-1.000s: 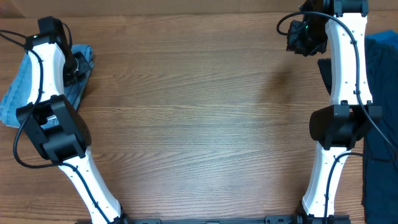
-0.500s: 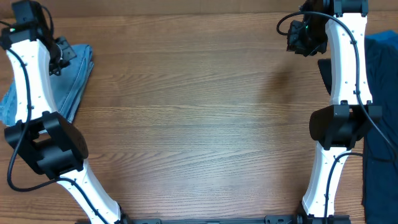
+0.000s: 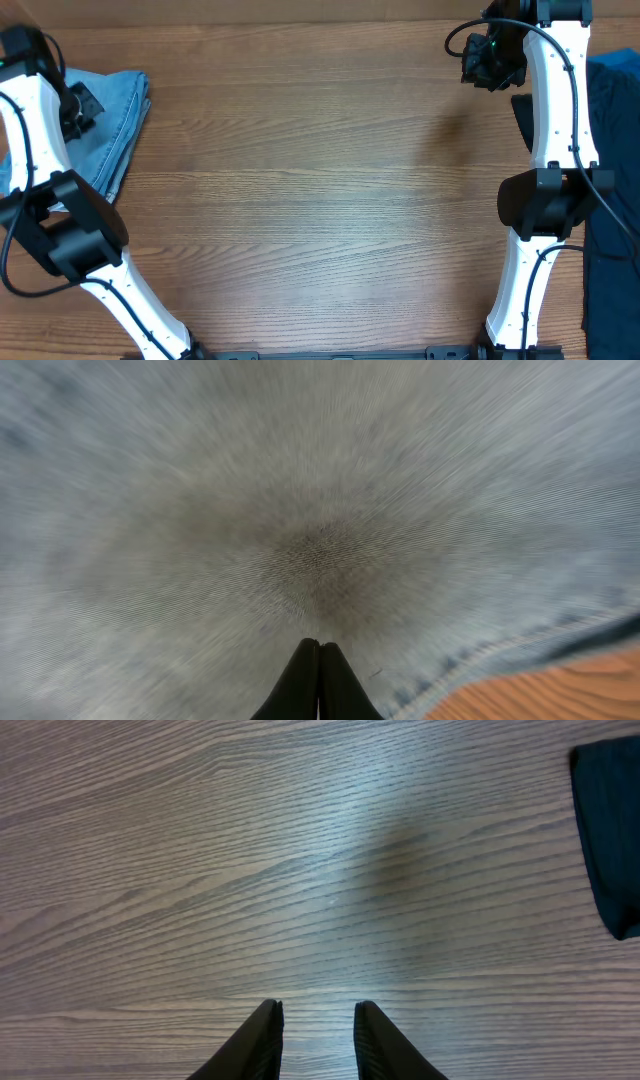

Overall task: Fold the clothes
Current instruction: 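Press down along the jeans stack with the left gripper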

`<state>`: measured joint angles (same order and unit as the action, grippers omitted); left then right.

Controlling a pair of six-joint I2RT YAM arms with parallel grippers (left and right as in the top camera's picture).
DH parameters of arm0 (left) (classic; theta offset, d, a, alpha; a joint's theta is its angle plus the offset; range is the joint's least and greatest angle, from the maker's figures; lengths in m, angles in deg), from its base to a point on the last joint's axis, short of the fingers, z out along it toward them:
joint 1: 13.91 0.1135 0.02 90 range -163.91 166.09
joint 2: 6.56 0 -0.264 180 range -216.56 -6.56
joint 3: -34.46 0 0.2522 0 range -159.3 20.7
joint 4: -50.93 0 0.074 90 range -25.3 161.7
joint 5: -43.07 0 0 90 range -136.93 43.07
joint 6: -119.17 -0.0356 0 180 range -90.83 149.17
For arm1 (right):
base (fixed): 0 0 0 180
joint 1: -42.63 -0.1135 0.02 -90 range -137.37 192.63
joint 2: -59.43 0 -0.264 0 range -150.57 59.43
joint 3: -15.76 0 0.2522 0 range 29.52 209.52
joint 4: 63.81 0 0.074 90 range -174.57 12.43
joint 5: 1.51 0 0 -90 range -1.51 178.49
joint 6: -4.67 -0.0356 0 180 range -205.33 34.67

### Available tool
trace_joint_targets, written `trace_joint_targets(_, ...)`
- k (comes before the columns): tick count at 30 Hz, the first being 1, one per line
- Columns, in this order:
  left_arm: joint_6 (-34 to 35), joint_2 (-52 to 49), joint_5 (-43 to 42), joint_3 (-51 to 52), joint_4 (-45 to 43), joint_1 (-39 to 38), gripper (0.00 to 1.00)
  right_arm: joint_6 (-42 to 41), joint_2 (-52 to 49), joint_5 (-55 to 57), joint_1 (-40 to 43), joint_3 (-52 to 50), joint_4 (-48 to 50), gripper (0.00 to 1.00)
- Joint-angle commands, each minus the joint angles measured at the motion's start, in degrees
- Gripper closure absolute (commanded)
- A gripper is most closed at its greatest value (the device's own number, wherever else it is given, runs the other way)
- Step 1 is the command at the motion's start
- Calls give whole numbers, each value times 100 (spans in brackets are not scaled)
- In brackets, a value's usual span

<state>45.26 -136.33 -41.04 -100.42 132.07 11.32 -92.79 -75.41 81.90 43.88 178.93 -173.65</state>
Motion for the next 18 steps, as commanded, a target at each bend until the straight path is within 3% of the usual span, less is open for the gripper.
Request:
trace_joint_targets(1,-55,-575,74,61,166,0,96,17,142,52,22,66,-52,73)
trace_joint_targets(5,-116,-708,70,42,256,-2,96,17,142,52,22,66,-68,73)
trace_joint_targets(12,-284,177,70,-361,330,-9,96,15,142,50,20,66,-28,73)
trace_joint_targets(18,-1064,361,72,-348,20,-11,96,15,142,50,20,66,-28,73)
